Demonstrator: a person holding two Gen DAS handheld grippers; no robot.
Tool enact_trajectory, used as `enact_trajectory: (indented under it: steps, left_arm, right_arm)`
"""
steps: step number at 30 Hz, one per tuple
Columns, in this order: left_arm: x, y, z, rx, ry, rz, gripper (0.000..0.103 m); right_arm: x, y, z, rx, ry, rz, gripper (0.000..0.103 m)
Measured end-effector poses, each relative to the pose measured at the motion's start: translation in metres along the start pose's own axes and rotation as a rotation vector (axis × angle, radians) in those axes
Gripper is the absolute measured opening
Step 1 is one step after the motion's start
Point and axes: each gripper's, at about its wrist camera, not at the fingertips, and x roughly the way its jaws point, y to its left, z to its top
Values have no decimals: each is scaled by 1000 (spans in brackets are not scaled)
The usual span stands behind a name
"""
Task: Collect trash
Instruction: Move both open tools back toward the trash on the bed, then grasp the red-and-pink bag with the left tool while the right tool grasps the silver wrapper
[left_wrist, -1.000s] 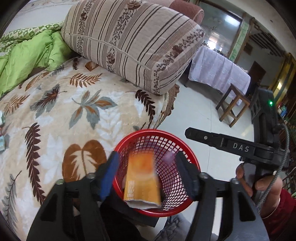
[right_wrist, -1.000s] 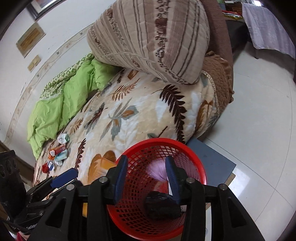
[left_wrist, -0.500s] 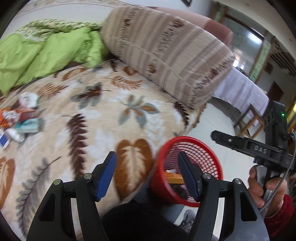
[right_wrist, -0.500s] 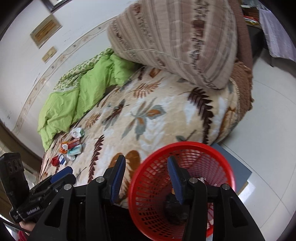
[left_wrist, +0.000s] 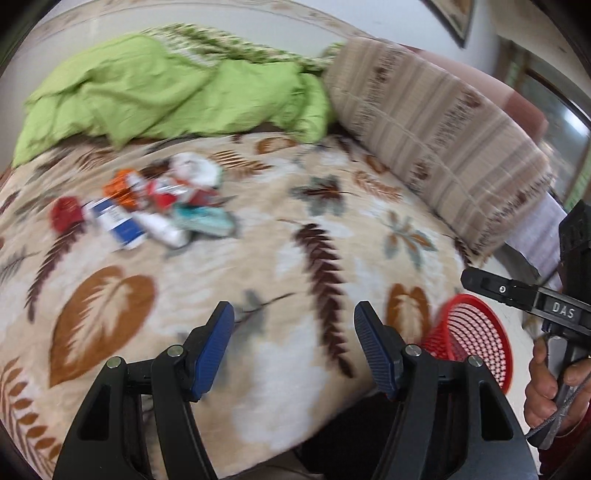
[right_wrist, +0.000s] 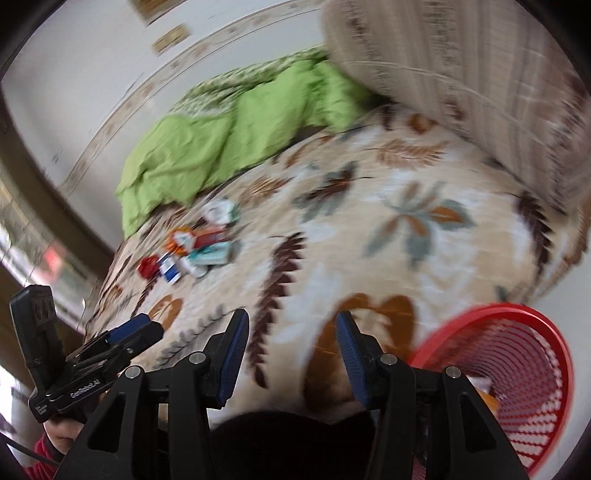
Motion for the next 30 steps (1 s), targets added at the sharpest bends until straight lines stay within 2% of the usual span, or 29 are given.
enact_trajectory:
  steps: [9, 12, 17, 21, 26, 30]
  left_arm:
    - [-26, 107, 13, -197, -66, 154, 66]
    - [-34, 148, 26, -264, -90, 220, 66]
    - [-31, 210, 48, -369, -108, 280, 67]
    - [-7, 257, 68, -437, -94, 306, 67]
    - [31, 290, 85, -509, -71, 277, 67]
    - [72, 311, 90, -538, -20, 318, 68]
  right_arm:
    - [69, 82, 13, -143, 82, 76, 54]
    - [89, 96, 18, -155, 118, 88, 54]
    - [114, 113, 30, -179, 146, 99, 54]
    - [127, 121, 41, -192, 151, 104, 54]
    - [141, 122, 47, -200, 166, 105, 55]
    - [152, 120, 48, -210, 185, 98, 55]
